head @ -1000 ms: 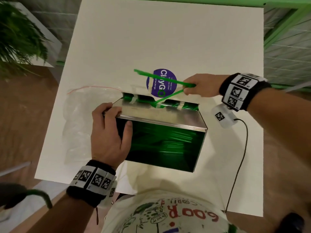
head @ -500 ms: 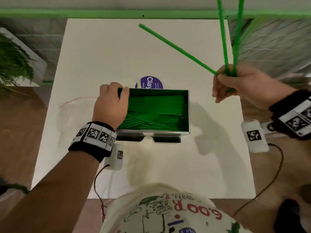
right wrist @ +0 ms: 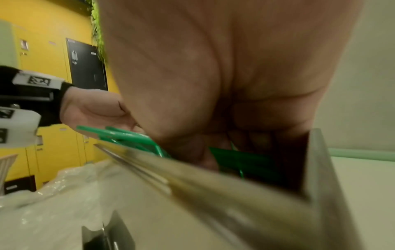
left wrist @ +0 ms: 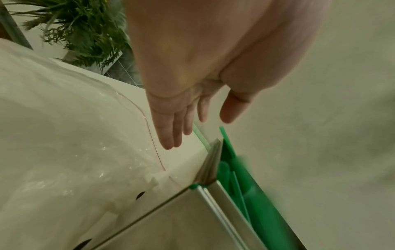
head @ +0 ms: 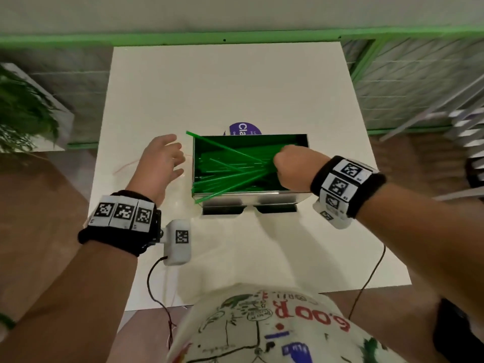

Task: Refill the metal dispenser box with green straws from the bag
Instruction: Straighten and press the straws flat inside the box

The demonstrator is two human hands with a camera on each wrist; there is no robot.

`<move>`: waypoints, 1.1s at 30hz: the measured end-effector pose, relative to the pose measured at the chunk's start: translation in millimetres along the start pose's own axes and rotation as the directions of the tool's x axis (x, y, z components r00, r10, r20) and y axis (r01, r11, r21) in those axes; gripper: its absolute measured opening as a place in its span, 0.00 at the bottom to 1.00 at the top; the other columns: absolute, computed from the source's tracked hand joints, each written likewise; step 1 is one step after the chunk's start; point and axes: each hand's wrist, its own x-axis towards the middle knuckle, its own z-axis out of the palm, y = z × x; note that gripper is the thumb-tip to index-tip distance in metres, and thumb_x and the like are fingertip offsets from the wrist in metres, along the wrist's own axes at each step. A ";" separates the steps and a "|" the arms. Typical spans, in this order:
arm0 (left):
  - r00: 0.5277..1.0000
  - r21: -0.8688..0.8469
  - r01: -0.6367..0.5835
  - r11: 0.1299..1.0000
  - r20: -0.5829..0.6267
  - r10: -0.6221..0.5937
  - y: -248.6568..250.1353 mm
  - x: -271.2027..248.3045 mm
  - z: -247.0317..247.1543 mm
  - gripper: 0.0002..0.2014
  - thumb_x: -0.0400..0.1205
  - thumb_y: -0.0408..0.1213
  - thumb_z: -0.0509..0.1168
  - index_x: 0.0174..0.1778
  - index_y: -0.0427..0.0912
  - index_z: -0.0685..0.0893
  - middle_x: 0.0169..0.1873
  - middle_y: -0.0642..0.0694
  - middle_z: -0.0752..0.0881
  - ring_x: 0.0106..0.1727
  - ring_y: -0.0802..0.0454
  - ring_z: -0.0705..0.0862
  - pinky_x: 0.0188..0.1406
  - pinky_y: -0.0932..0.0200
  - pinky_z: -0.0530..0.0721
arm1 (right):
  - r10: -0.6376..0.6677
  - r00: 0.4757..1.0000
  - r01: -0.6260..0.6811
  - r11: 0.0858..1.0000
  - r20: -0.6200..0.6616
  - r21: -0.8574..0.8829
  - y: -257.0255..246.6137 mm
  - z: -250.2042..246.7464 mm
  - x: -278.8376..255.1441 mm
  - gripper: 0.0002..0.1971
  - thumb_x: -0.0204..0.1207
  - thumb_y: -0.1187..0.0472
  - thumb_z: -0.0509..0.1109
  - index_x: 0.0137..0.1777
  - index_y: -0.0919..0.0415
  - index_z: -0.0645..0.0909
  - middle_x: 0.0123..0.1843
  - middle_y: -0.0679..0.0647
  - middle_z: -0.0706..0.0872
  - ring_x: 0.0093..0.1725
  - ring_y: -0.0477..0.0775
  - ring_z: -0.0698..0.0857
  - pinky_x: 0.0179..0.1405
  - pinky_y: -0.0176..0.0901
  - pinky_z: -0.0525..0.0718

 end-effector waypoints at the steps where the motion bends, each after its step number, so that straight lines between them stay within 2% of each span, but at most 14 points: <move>1: 1.000 0.005 -0.026 1.000 -0.016 0.026 -1.2 -2.5 -0.3 0.20 0.89 0.33 0.61 0.78 0.46 0.77 0.54 0.50 0.85 0.63 0.48 0.84 0.67 0.50 0.82 | 0.020 1.000 -0.020 1.000 0.007 -0.021 -2.0 -1.5 0.5 0.16 0.77 0.68 0.61 0.28 0.59 0.65 0.30 0.55 0.72 0.38 0.63 0.80 0.36 0.48 0.78; 3: 0.986 0.134 -0.150 0.980 -0.050 0.158 -4.8 -8.4 0.9 0.22 0.88 0.36 0.61 0.80 0.49 0.75 0.69 0.50 0.81 0.73 0.52 0.78 0.77 0.51 0.76 | 0.056 0.998 -0.055 0.996 0.023 -0.069 -6.7 -5.5 -0.4 0.15 0.77 0.68 0.61 0.29 0.60 0.66 0.31 0.56 0.73 0.37 0.61 0.81 0.35 0.46 0.78; 5: 0.920 0.361 -0.364 0.859 -0.006 0.392 -7.9 -18.3 3.7 0.25 0.89 0.39 0.63 0.84 0.48 0.70 0.83 0.48 0.70 0.84 0.51 0.67 0.83 0.54 0.65 | 0.083 0.996 -0.081 0.988 0.011 -0.128 -12.9 -10.2 -2.7 0.12 0.78 0.66 0.63 0.33 0.62 0.70 0.34 0.56 0.76 0.39 0.60 0.82 0.36 0.46 0.79; 6: 0.850 0.477 -0.489 0.730 0.074 0.522 -9.3 -23.1 5.0 0.27 0.88 0.42 0.64 0.85 0.46 0.69 0.86 0.45 0.65 0.87 0.48 0.62 0.86 0.52 0.61 | 0.095 0.995 -0.097 0.985 -0.018 -0.144 -16.4 -12.4 -3.8 0.08 0.78 0.65 0.63 0.37 0.61 0.73 0.37 0.57 0.77 0.40 0.60 0.81 0.37 0.46 0.79; 8: 0.675 0.632 -0.675 0.379 0.324 0.662 -10.6 -30.5 9.8 0.30 0.87 0.48 0.65 0.84 0.43 0.69 0.88 0.40 0.61 0.91 0.41 0.56 0.89 0.45 0.56 | 0.101 0.990 -0.114 0.984 -0.096 -0.138 -22.3 -16.7 -5.0 0.02 0.78 0.63 0.66 0.47 0.61 0.78 0.45 0.59 0.79 0.45 0.61 0.81 0.40 0.50 0.81; 10: 0.557 0.662 -0.748 0.052 0.583 0.591 -11.4 -29.4 19.5 0.32 0.85 0.55 0.63 0.83 0.42 0.72 0.88 0.39 0.64 0.90 0.36 0.58 0.89 0.36 0.57 | 0.065 0.977 -0.088 0.991 -0.203 -0.106 -27.1 -13.1 -1.0 0.12 0.74 0.62 0.69 0.57 0.64 0.78 0.52 0.61 0.79 0.52 0.63 0.81 0.42 0.53 0.83; 11: 0.539 0.652 -0.756 -0.064 0.675 0.504 -10.9 -27.5 25.4 0.31 0.85 0.57 0.61 0.81 0.43 0.73 0.85 0.39 0.68 0.89 0.36 0.61 0.88 0.34 0.59 | 0.041 0.970 -0.062 0.995 -0.241 -0.083 -30.6 -10.1 2.6 0.17 0.72 0.62 0.71 0.60 0.64 0.76 0.55 0.62 0.79 0.53 0.64 0.81 0.43 0.54 0.84; 14: 0.571 0.645 -0.718 -0.262 0.761 0.306 -9.6 -17.9 40.1 0.26 0.87 0.58 0.58 0.72 0.44 0.80 0.68 0.42 0.84 0.71 0.40 0.80 0.77 0.40 0.72 | -0.007 0.980 0.007 1.000 -0.197 -0.004 -39.9 -3.3 16.1 0.25 0.68 0.57 0.75 0.65 0.62 0.73 0.58 0.61 0.80 0.57 0.64 0.82 0.51 0.58 0.86; 17: 0.664 0.678 -0.663 -0.317 0.728 0.170 3.5 -8.9 49.4 0.24 0.85 0.62 0.61 0.62 0.43 0.82 0.50 0.45 0.87 0.50 0.44 0.86 0.49 0.50 0.78 | 0.041 0.998 -0.040 0.999 -0.052 0.005 -38.1 -7.4 24.5 0.35 0.65 0.52 0.79 0.70 0.61 0.71 0.61 0.61 0.80 0.57 0.62 0.84 0.54 0.56 0.87; 20: 0.702 0.683 -0.669 -0.293 0.710 0.053 16.0 -5.6 62.0 0.20 0.82 0.60 0.68 0.49 0.44 0.83 0.35 0.48 0.80 0.35 0.49 0.82 0.37 0.53 0.80 | 0.086 0.996 -0.086 0.993 0.001 -0.083 -32.0 -5.1 28.4 0.37 0.69 0.52 0.79 0.76 0.61 0.69 0.64 0.61 0.80 0.59 0.63 0.84 0.57 0.56 0.87; 22: 0.741 0.690 -0.633 -0.352 0.671 -0.016 19.2 -4.3 72.2 0.18 0.82 0.57 0.70 0.42 0.46 0.78 0.31 0.49 0.78 0.29 0.52 0.77 0.36 0.53 0.82 | 0.119 0.993 -0.116 0.988 0.020 -0.106 -31.4 -0.1 30.8 0.37 0.71 0.59 0.77 0.79 0.62 0.66 0.67 0.62 0.78 0.61 0.64 0.84 0.57 0.58 0.87; 26: 0.788 0.709 -0.595 -0.377 0.607 -0.103 17.8 -0.5 86.1 0.06 0.81 0.42 0.71 0.45 0.43 0.84 0.33 0.47 0.80 0.30 0.51 0.77 0.37 0.52 0.83 | 0.124 0.992 -0.123 0.989 0.012 -0.077 -31.1 2.7 35.3 0.36 0.71 0.65 0.75 0.79 0.63 0.66 0.68 0.63 0.76 0.61 0.65 0.84 0.56 0.58 0.88; 29: 0.780 0.709 -0.612 -0.351 0.614 -0.121 18.2 -1.0 91.3 0.02 0.81 0.32 0.70 0.45 0.42 0.82 0.34 0.46 0.79 0.32 0.49 0.77 0.38 0.51 0.83 | 0.110 0.994 -0.110 0.994 0.006 -0.005 -27.3 -1.4 36.1 0.36 0.71 0.64 0.75 0.79 0.63 0.67 0.69 0.63 0.78 0.62 0.64 0.84 0.58 0.55 0.87; 33: 0.754 0.685 -0.649 -0.331 0.639 -0.155 21.2 0.2 87.8 0.04 0.82 0.29 0.67 0.43 0.39 0.81 0.34 0.44 0.79 0.38 0.45 0.81 0.42 0.50 0.86 | 0.092 0.995 -0.090 0.994 -0.027 0.064 -18.5 -2.1 33.5 0.37 0.70 0.62 0.77 0.79 0.62 0.68 0.67 0.62 0.79 0.61 0.62 0.84 0.54 0.48 0.85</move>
